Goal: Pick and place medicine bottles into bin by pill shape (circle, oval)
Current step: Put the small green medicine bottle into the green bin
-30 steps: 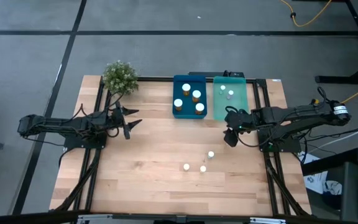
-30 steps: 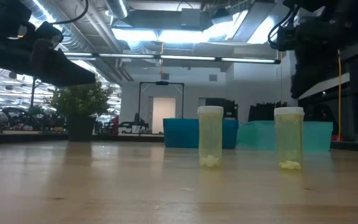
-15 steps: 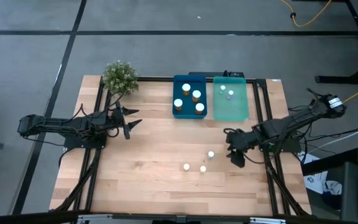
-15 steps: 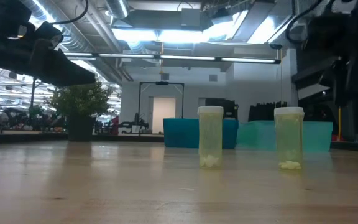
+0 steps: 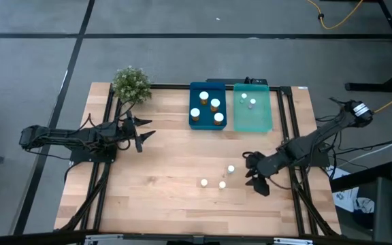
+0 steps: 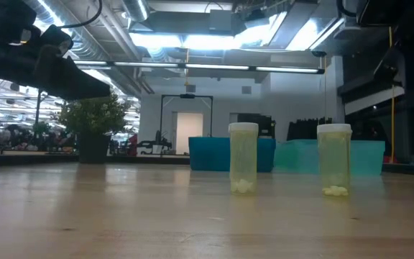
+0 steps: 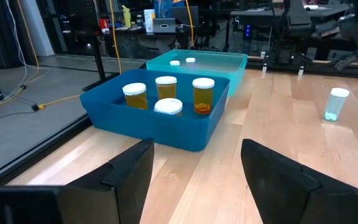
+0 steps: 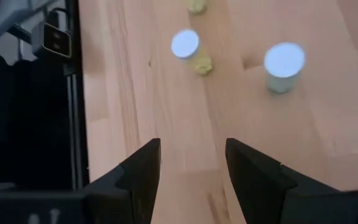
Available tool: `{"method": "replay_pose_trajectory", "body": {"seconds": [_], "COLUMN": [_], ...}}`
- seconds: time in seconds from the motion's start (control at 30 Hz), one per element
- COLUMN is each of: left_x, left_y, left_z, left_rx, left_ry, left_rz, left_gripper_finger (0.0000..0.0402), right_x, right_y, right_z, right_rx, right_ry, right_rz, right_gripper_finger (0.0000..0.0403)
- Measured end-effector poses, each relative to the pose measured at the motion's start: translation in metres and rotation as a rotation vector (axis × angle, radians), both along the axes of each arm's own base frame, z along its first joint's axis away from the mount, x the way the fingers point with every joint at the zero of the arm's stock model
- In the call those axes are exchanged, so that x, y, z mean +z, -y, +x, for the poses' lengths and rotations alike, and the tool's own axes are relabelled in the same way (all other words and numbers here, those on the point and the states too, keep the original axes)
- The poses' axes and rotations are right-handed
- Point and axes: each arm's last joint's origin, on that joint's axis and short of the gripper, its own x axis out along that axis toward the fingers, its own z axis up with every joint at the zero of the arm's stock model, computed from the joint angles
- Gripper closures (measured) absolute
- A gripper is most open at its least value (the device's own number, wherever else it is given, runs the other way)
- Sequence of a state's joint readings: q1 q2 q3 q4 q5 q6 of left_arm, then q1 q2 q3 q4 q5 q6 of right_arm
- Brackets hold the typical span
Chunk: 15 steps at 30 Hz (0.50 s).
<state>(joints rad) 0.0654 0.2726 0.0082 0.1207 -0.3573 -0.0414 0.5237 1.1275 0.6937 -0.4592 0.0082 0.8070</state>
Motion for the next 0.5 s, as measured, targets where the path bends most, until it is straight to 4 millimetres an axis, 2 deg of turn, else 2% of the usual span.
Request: {"method": "replay_pose_trajectory", "body": {"seconds": [0.2,0.37,0.5], "left_x": [0.000,0.000,0.000], "left_y": [0.000,0.000,0.000], "left_z": [0.000,0.000,0.000], "left_rx": [0.000,0.000,0.000], "left_ry": [0.000,0.000,0.000], "left_rz": [0.000,0.000,0.000], "left_gripper_finger": [0.0168,0.0168,0.0168], "right_x": [-0.012,-0.016,-0.017], "right_y": [-0.016,-0.019,-0.020], "right_z": [0.019,0.026,0.031], "right_rx": [0.045,0.038,0.027], "right_ry": [-0.127,-0.330,-0.367], "right_rz": [-0.083,-0.211,-0.315], "right_gripper_finger": [0.0219,0.0219,0.0219]}}
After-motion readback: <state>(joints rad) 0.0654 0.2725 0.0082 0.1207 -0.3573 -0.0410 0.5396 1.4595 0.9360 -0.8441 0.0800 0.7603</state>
